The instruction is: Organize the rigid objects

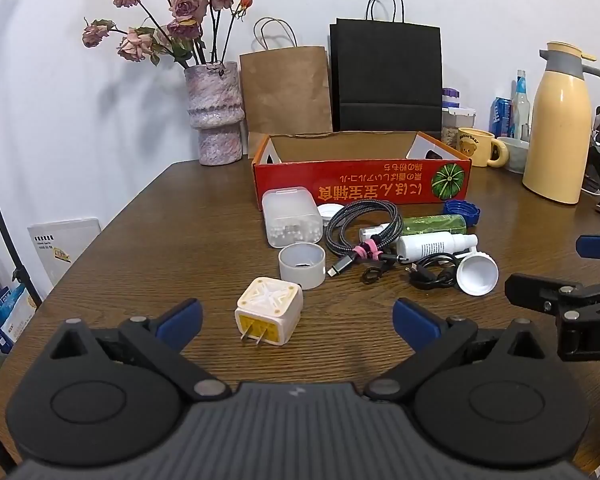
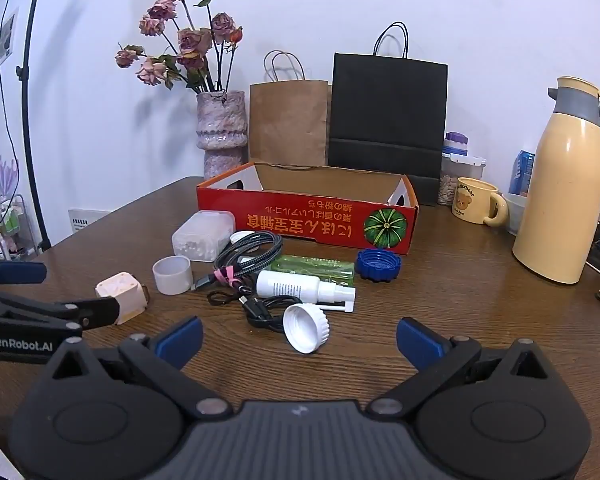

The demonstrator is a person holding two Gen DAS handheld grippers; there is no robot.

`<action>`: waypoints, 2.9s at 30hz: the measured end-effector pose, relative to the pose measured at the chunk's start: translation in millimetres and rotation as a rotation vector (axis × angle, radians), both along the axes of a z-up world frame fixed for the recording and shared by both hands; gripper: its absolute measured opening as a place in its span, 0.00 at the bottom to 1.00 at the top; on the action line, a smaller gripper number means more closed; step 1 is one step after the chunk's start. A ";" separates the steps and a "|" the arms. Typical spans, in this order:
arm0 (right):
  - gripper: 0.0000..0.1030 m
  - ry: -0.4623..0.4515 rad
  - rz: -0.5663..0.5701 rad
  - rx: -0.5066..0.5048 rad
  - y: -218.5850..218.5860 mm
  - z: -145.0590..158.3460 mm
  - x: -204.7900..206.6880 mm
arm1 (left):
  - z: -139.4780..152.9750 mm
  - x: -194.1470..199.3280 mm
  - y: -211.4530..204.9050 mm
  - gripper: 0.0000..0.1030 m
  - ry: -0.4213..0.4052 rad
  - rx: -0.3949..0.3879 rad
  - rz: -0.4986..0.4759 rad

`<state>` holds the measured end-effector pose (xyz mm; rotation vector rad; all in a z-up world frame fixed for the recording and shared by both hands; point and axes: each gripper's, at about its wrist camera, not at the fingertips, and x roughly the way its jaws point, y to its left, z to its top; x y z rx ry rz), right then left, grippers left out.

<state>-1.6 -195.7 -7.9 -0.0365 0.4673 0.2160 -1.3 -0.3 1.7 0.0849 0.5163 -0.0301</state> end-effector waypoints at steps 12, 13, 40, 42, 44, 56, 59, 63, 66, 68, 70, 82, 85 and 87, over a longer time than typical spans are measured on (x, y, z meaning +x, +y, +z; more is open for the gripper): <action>1.00 -0.001 0.000 -0.001 0.5 0.8 -0.3 | 0.4 0.7 0.4 1.00 0.000 0.000 -0.001; 1.00 -0.002 0.000 -0.002 0.5 0.9 -0.4 | 0.4 0.8 0.4 1.00 0.000 0.000 0.000; 1.00 -0.008 0.000 -0.002 1.1 5.8 -4.4 | 9.6 2.2 0.5 1.00 -0.007 -0.003 0.000; 1.00 -0.008 0.000 -0.002 1.1 5.2 -4.2 | 10.6 1.6 0.7 1.00 -0.009 -0.003 0.000; 1.00 -0.009 0.000 -0.002 1.1 5.3 -4.3 | 11.5 1.9 0.6 1.00 -0.009 -0.003 0.000; 1.00 -0.012 0.000 -0.002 1.2 4.5 -5.1 | 12.1 1.8 0.4 1.00 -0.011 -0.003 0.001; 1.00 -0.012 0.000 -0.002 0.6 4.8 -4.8 | 11.0 1.0 0.5 1.00 -0.011 -0.004 0.000; 1.00 -0.013 0.001 -0.003 0.7 5.6 -5.1 | 10.0 0.5 0.6 1.00 -0.012 -0.003 0.000; 1.00 -0.014 0.001 -0.003 1.2 6.0 -5.7 | 10.0 0.4 0.6 1.00 -0.012 -0.003 0.001; 1.00 -0.014 0.001 -0.003 1.2 6.1 -5.8 | 10.8 0.5 0.5 1.00 -0.012 -0.003 0.001; 1.00 -0.015 0.001 -0.003 1.2 5.9 -6.0 | 9.8 0.2 0.7 1.00 -0.013 -0.003 0.000; 1.00 -0.017 0.001 -0.003 1.2 6.1 -6.6 | 11.4 -0.1 0.7 1.00 -0.015 -0.004 0.000; 1.00 -0.017 0.001 -0.003 1.1 6.2 -6.7 | 10.2 -1.5 0.6 1.00 -0.015 -0.004 0.001; 1.00 -0.017 0.001 -0.003 1.2 6.0 -6.0 | 11.9 -1.4 0.3 1.00 -0.016 -0.004 0.001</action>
